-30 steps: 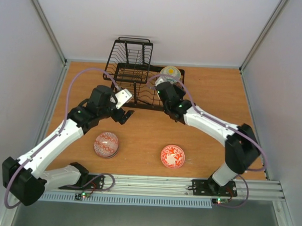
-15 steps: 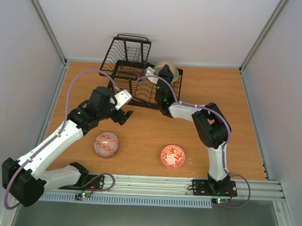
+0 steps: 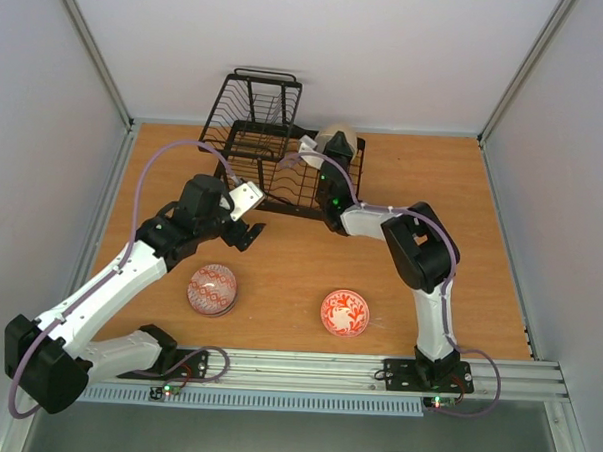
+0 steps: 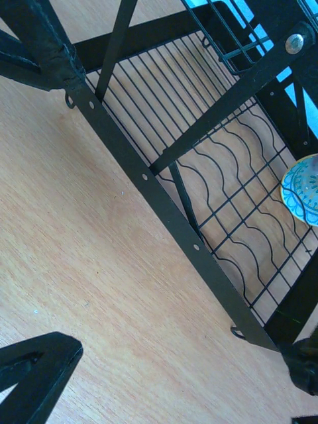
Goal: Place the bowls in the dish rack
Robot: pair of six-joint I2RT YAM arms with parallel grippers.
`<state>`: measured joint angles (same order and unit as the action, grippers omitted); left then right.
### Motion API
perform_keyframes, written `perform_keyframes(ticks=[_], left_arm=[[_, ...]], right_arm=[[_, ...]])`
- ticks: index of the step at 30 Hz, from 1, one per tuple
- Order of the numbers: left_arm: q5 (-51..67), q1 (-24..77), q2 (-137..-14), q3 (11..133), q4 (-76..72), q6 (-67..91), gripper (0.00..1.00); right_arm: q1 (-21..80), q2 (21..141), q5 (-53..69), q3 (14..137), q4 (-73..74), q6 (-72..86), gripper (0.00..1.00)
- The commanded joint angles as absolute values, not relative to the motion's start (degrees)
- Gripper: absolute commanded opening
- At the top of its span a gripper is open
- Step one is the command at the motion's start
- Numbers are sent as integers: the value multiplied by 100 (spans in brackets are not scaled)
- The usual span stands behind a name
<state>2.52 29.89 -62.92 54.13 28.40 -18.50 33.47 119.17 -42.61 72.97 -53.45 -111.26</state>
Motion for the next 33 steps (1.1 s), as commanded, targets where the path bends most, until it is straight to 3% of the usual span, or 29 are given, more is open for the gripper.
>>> perform_keyframes(ticks=[1, 33], left_arm=[[201, 2955, -6249, 5406, 2561, -1881, 99], [145, 2953, -6373, 5379, 2553, -1927, 99]], right_arm=[[3383, 12125, -4178, 7270, -6307, -11163, 1], [3026, 13533, -3964, 8182, -6699, -11751, 1]])
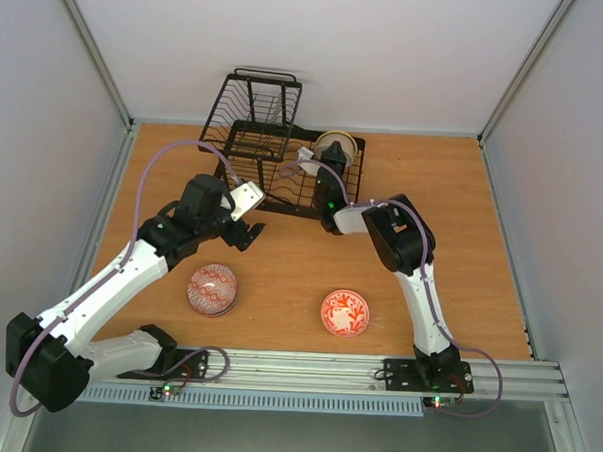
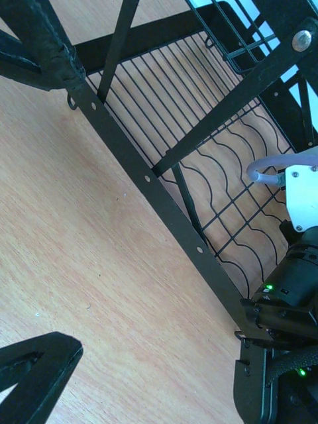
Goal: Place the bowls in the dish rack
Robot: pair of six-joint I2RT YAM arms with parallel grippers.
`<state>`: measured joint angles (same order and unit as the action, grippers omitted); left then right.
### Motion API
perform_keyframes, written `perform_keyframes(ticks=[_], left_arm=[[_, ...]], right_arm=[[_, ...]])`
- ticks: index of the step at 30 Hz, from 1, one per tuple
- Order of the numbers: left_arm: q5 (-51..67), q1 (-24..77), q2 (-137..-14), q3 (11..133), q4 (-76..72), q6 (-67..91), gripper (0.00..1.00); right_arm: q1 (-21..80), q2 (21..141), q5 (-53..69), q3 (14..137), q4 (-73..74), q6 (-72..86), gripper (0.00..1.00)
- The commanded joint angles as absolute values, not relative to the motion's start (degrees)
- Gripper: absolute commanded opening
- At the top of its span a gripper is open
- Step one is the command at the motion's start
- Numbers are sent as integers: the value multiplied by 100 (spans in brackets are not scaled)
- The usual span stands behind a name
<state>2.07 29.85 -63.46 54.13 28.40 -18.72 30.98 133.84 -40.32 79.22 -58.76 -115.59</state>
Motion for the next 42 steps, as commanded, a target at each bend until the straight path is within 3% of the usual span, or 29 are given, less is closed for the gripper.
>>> perform_keyframes(ticks=[1, 12, 14, 18, 23, 28, 34, 39, 42], left_arm=[[143, 2950, -6372, 5379, 2555, -1933, 99], [140, 2944, -6363, 5362, 2540, -1946, 99], [151, 2944, -6359, 5361, 2537, -1944, 99], [166, 2944, -6337, 5354, 2542, -1936, 99], [176, 2931, -6311, 5353, 2535, -1933, 99], [198, 2927, -6295, 5335, 2511, -1927, 99], [270, 2927, -6250, 5366, 2536, -1908, 100], [277, 2927, -6223, 5335, 2498, -1909, 100], [311, 2927, -6238, 5339, 2504, -1909, 99]], right_arm=[[3016, 13554, -3948, 8210, -6763, -11791, 1], [2953, 13642, -3813, 8270, -6773, -11997, 2], [2953, 13589, -3900, 8271, -6775, -11892, 11], [2953, 13482, -3979, 8173, -6751, -11711, 42], [2958, 13401, -4005, 8098, -6853, -11596, 56], [3011, 13108, -3917, 7798, -7145, -11464, 60], [3259, 11870, -4147, 7017, -6493, -10429, 61], [3458, 10499, -4863, 6520, -4828, -8980, 61], [3602, 9422, -4771, 6290, -2522, -6963, 61]])
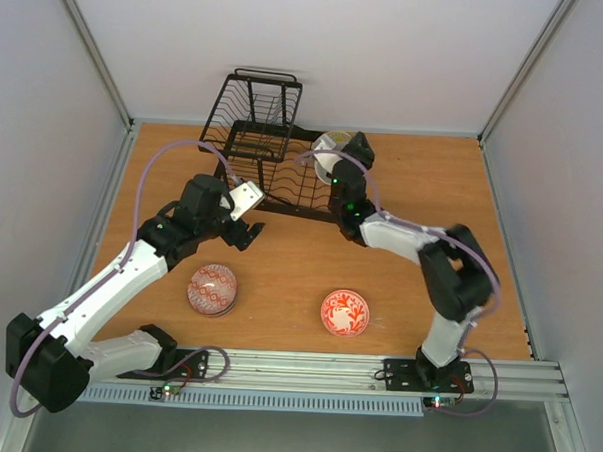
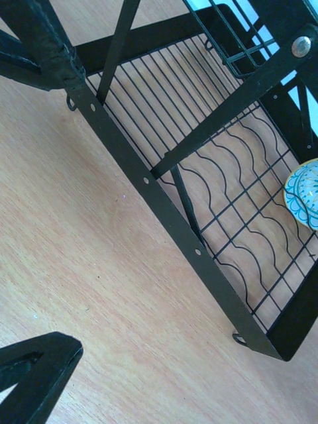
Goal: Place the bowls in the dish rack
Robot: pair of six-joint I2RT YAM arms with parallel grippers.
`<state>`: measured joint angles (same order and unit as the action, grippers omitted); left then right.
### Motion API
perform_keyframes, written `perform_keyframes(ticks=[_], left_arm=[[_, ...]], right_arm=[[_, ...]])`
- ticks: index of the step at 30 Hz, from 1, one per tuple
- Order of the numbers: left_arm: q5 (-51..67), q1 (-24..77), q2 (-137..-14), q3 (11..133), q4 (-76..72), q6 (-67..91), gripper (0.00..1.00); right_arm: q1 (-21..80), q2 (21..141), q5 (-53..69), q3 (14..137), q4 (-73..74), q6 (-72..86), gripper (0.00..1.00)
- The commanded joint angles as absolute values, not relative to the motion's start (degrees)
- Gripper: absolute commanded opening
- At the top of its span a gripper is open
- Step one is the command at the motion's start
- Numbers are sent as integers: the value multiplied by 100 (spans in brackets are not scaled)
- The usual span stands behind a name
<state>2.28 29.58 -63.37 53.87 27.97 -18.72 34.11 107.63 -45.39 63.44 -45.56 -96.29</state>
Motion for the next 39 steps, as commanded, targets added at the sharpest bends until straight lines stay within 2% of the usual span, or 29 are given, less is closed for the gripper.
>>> perform_keyframes(ticks=[1, 3, 4, 7, 8, 13, 16, 17, 18, 20, 23, 27, 34, 39], left_arm=[[327, 2927, -6248, 5343, 2507, -1895, 99], [378, 2927, -6273, 5364, 2527, -1875, 99], [394, 2927, -6275, 5381, 2549, -1853, 99], [347, 2919, -6240, 5405, 2595, -1835, 99], [317, 2914, -6222, 5405, 2587, -1832, 99], [271, 2870, -6178, 5387, 2576, -1852, 99], [326, 2865, -6210, 5369, 2534, -1862, 99], [387, 2871, -6252, 5384, 2556, -1842, 99], [441, 2866, -6292, 5395, 2577, -1818, 99], [503, 2873, -6363, 5405, 2577, -1796, 100], [502, 2874, -6387, 5398, 2571, -1785, 99], [424, 2865, -6305, 5392, 2604, -1819, 99], [348, 2861, -6315, 5388, 2618, -1846, 99], [360, 2856, -6353, 5372, 2590, -1854, 99]], right_arm=[[3600, 9057, -4440, 6303, -1525, -6233, 61], [3570, 8586, -3915, 6363, -456, -5339, 60], [3572, 8480, -3768, 6413, -225, -5192, 55], [3572, 8528, -3649, 6704, 310, -5057, 20], [3576, 8609, -3643, 6764, 370, -5104, 15], [3572, 8930, -3660, 7048, 1264, -4499, 10], [3484, 8837, -4134, 7037, 1706, -3737, 4], [3429, 8799, -3976, 7100, 2014, -3353, 5], [3381, 8794, -3813, 7238, 2371, -3196, 9], [3330, 8951, -3366, 7627, 3059, -2776, 27], [3163, 9445, -2947, 8328, 3783, -2299, 38], [2634, 10389, -1093, 9534, 4472, -1595, 37], [2588, 12324, 982, 12070, 5608, -1025, 38], [2584, 13284, 2043, 13476, 5852, -595, 38]])
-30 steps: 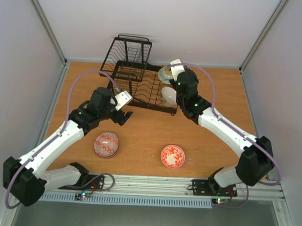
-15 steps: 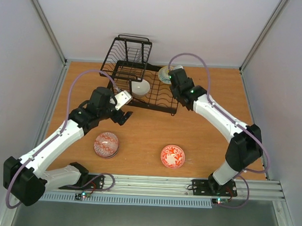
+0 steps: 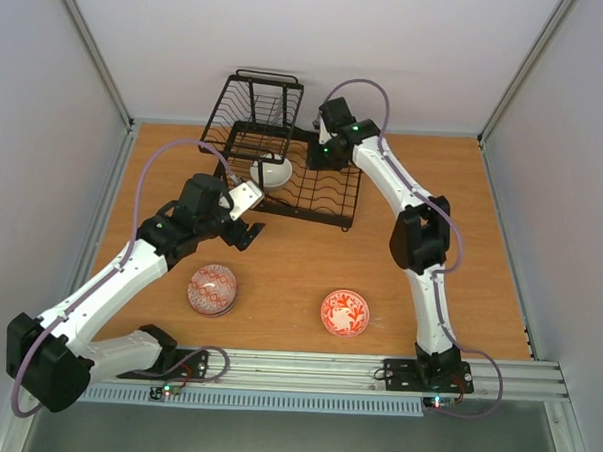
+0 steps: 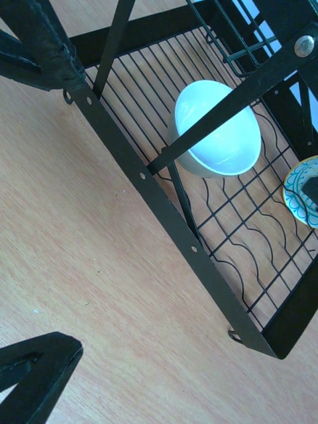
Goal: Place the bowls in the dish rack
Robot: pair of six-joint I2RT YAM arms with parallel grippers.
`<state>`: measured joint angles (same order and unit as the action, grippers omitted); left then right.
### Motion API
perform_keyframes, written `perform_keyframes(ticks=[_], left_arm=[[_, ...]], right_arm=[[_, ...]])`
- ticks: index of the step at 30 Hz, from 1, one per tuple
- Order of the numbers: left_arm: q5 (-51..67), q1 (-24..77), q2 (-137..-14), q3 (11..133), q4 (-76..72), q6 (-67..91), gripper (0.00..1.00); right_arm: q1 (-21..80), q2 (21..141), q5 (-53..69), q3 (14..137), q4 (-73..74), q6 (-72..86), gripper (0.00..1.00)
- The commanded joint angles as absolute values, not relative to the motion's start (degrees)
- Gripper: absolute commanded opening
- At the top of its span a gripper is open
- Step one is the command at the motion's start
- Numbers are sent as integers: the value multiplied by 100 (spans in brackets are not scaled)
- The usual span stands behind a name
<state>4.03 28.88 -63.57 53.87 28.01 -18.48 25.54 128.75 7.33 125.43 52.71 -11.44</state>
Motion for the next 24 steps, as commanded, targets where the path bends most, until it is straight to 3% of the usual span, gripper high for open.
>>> perform_keyframes(ticks=[1, 8, 24], left_arm=[[368, 2856, -6354, 5370, 2586, -1854, 99], [339, 2855, -6366, 5370, 2585, -1859, 99], [325, 2848, -6431, 5353, 2580, -1872, 99]], right_arm=[[2584, 13452, 2182, 13719, 5916, -540, 38], [2584, 14442, 2636, 14959, 6266, -341, 37], [2592, 15069, 2820, 15081, 5864, -305, 35]])
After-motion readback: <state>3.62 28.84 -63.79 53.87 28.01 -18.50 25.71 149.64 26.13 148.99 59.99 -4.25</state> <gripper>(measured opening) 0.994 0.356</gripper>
